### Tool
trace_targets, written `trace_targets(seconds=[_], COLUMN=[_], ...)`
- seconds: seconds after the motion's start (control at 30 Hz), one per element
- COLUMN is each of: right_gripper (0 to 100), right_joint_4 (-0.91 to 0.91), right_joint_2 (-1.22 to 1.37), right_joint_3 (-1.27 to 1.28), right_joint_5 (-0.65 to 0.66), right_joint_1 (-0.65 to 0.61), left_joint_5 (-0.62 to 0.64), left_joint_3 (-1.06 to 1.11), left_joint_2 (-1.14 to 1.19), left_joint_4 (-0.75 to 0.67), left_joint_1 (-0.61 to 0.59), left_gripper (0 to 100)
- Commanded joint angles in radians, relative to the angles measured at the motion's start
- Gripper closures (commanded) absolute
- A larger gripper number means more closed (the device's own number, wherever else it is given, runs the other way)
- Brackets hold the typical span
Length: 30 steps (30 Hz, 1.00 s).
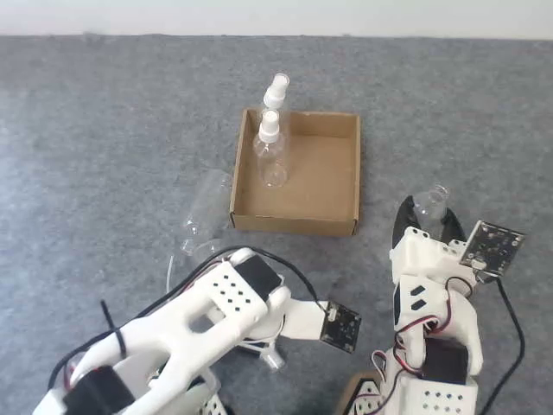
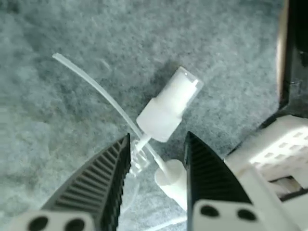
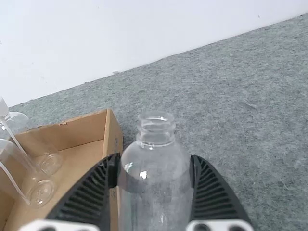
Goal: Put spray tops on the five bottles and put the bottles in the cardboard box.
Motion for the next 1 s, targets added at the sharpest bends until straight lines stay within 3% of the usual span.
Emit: trace_targets(seconds=[0.0,0.43,0.97], right_gripper=[95.2,95.1,95.1], right_joint_4=[-0.027,-0.027,-0.027], right_joint_2=[-0.016,-0.016,-0.016], right_joint_3=[-0.021,-0.020,-0.020], right_joint_5=[-0.012,-0.012,-0.012], right_joint_1=[0.012,0.008,0.008], left_joint_5=[-0.006,-0.006,-0.003], left_joint_3=[0.045,0.128,0.139], left_joint_2=[0.003,-0.006,0.002], left_joint_4=[-0.092,-0.176,-0.175], left_joint_1=[0.005,0.089,0.087], left_gripper=[83,83,91])
